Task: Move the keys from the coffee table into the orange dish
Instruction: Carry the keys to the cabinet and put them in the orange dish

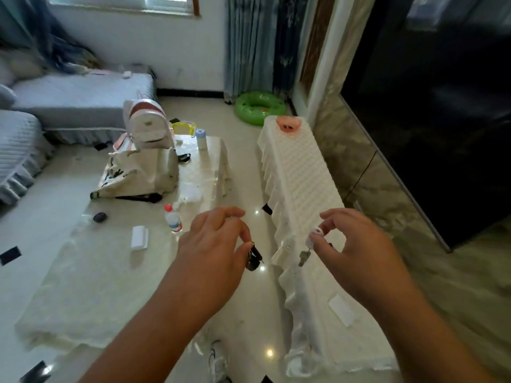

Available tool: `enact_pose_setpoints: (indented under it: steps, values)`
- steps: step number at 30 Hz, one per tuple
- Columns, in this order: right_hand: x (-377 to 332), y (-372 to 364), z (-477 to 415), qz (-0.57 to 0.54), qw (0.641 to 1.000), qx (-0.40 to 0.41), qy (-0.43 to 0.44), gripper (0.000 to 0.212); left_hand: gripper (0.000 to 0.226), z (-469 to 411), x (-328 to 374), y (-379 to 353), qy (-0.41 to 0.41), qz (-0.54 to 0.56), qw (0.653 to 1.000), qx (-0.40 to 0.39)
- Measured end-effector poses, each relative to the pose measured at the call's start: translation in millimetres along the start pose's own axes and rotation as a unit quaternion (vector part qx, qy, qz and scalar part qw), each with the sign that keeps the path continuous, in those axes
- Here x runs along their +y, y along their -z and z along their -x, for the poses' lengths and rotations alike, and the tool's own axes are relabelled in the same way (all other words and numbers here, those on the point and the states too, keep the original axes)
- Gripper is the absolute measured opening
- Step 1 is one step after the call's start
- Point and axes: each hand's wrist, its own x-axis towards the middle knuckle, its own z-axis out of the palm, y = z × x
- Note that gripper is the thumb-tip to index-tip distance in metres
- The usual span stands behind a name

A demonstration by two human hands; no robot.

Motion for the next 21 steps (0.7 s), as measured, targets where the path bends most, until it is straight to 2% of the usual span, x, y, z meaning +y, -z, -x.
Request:
enact_pose_setpoints:
  steps: [9, 21]
  values:
    - [-43, -36, -115, 0.016, 0.999, -0.007, 0.04, 0.017, 0.009, -100, -64, 18, 0.014, -0.004, 1.0, 0.017]
    - [-54, -81, -253, 0.01, 0.996, -0.048, 0.071, 0.009, 0.007, -210, -125, 21, 0.075, -0.003, 0.997, -0.01]
